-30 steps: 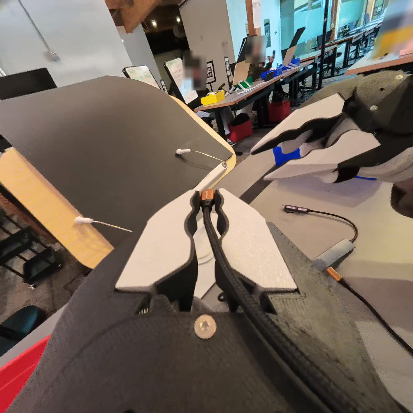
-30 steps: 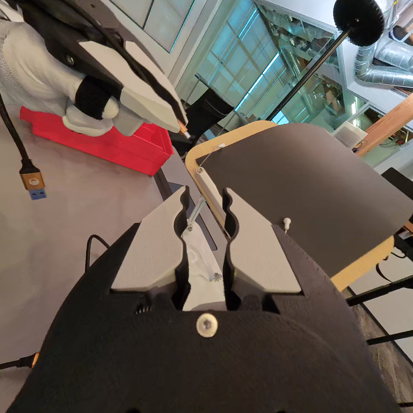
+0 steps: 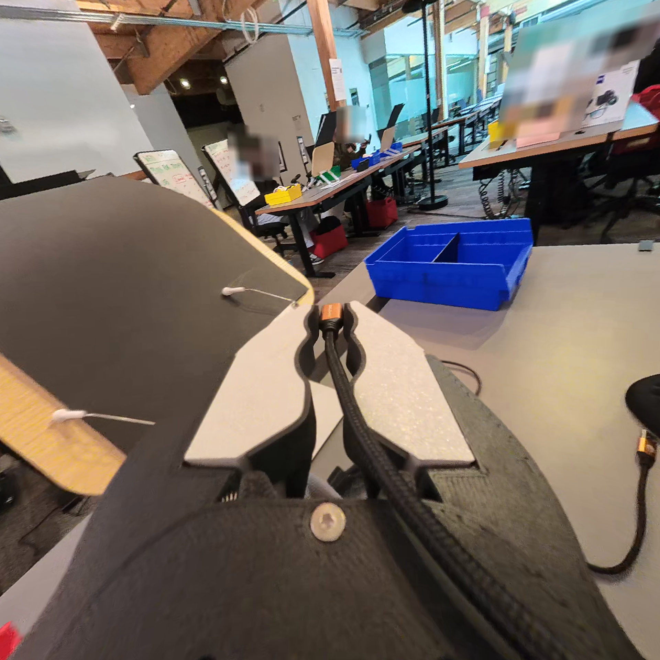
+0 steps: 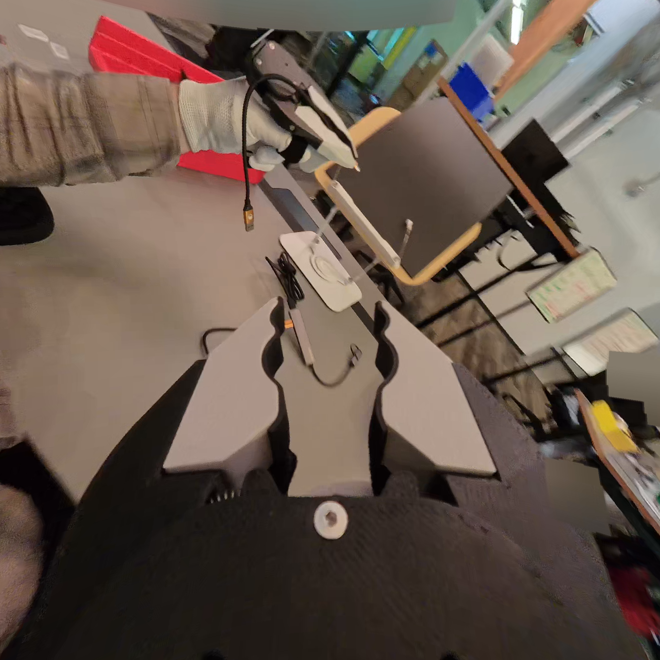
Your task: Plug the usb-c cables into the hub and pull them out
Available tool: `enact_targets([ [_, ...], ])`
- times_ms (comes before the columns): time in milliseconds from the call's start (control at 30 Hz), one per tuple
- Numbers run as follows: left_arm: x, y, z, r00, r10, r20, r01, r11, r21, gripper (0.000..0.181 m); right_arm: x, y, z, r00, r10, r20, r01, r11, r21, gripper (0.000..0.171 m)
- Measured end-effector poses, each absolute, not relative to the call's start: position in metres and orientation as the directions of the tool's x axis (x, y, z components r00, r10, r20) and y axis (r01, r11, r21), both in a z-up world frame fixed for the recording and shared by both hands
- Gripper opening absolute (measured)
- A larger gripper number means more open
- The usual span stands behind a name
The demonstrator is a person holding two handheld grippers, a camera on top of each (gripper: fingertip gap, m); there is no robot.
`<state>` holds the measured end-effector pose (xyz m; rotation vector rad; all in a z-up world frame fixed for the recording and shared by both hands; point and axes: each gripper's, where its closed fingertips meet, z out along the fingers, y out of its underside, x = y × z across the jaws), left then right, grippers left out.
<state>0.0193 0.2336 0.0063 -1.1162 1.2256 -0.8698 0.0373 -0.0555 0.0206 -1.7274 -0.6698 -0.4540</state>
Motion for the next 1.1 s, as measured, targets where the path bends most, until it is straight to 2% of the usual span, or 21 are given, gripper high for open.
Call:
enact_targets([
  [167, 0.032, 0.196, 0.010, 0.085, -0.952, -0.295, -0.051, 0.291, -0.955, 0.013, 0.036, -0.214, 0.083, 0.674, -0.154, 0.722, 0.661, -0.309, -0.684, 0.055],
  [267, 0.038, 0.172, 0.016, 0.046, -0.941, -0.337, -0.039, 0.335, -0.941, 0.013, 0.024, -0.319, 0.129, 0.507, -0.383, 0.772, 0.658, -0.406, -0.634, 0.058],
  [400, 0.049, 0.162, 0.029, 0.022, -0.943, -0.333, 0.000, 0.333, -0.943, 0.013, -0.020, -0.471, 0.220, 0.036, -0.614, 0.789, 0.615, -0.609, -0.501, 0.070],
  [467, 0.051, 0.160, 0.021, 0.009, -0.943, -0.333, -0.024, 0.333, -0.943, 0.013, -0.069, -0.538, 0.280, -0.262, -0.613, 0.745, 0.568, -0.722, -0.394, 0.074],
  [567, 0.053, 0.154, 0.020, -0.004, -0.941, -0.338, -0.027, 0.338, -0.941, 0.013, -0.170, -0.598, 0.362, -0.610, -0.520, 0.598, 0.483, -0.842, -0.239, 0.088],
  [633, 0.055, 0.152, 0.017, -0.011, -0.940, -0.340, -0.037, 0.341, -0.940, 0.013, -0.243, -0.607, 0.399, -0.734, -0.490, 0.470, 0.471, -0.866, -0.167, 0.092],
  [733, 0.061, 0.148, 0.008, -0.040, -0.946, -0.322, -0.044, 0.323, -0.945, 0.013, -0.320, -0.588, 0.421, -0.798, -0.484, 0.359, 0.495, -0.866, -0.068, 0.096],
  [900, 0.071, 0.151, -0.007, -0.057, -0.957, -0.286, -0.069, 0.289, -0.955, 0.013, -0.333, -0.551, 0.412, -0.895, -0.276, 0.351, 0.297, -0.955, 0.005, 0.096],
  [967, 0.074, 0.149, -0.011, -0.063, -0.957, -0.284, -0.078, 0.288, -0.954, 0.013, -0.312, -0.542, 0.398, -0.874, -0.263, 0.409, 0.287, -0.958, -0.003, 0.091],
  [1033, 0.075, 0.145, -0.013, -0.068, -0.955, -0.290, -0.079, 0.295, -0.952, 0.013, -0.271, -0.537, 0.373, -0.790, -0.326, 0.519, 0.340, -0.938, -0.072, 0.087],
  [1100, 0.075, 0.141, -0.012, -0.076, -0.956, -0.284, -0.072, 0.289, -0.955, 0.013, -0.211, -0.534, 0.330, -0.618, -0.434, 0.656, 0.415, -0.888, -0.196, 0.063],
])
